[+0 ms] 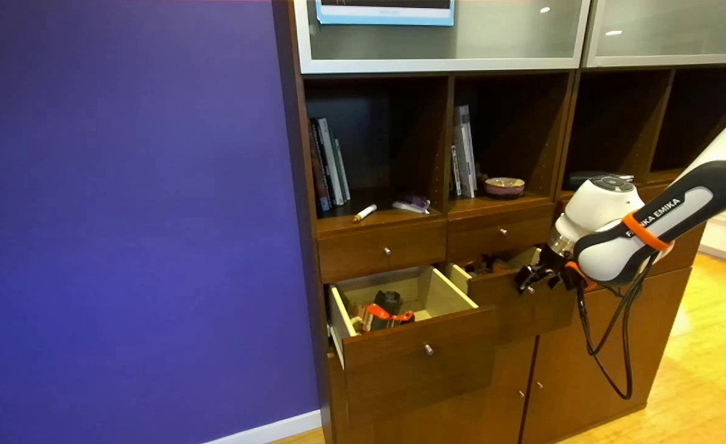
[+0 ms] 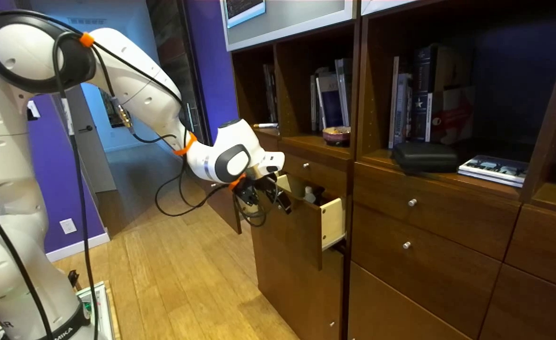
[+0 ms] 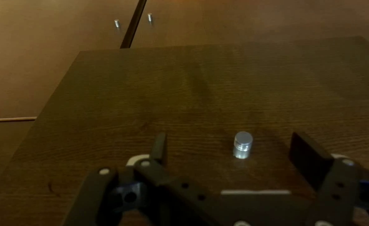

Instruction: Close the open drawer on the right

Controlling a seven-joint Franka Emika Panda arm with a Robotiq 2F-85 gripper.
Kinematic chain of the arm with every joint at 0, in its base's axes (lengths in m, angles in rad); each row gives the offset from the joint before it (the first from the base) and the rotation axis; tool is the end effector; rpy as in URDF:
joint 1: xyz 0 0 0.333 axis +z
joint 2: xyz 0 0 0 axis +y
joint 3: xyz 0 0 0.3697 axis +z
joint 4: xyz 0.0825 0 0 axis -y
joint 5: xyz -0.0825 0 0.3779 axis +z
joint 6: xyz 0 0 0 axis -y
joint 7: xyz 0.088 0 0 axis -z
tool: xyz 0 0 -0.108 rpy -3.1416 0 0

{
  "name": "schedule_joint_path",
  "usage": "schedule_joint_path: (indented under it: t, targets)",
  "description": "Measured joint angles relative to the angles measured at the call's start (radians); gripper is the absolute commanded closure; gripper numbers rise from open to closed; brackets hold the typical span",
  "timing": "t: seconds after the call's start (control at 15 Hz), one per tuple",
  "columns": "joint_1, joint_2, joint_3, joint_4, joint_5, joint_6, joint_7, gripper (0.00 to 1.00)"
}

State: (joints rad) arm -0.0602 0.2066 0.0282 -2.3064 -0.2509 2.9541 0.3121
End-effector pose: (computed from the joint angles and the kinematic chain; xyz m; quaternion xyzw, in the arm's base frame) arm 0.5698 -0.0023 0.3596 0.9735 -0.0535 0.2218 0.0161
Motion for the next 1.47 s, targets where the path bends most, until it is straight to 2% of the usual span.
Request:
schedule_joint_path:
  t: [0.4,1.13,1.47]
  targets:
    - [0.019,0.097,-0.024,0.078,0.0,0.097,0.011,0.0]
    - [0.127,0.254,-0.171,0.19,0.002,0.282,0.014,0.0]
    - [0.158,0.302,-0.203,0.226,0.006,0.303,0.018,0.0]
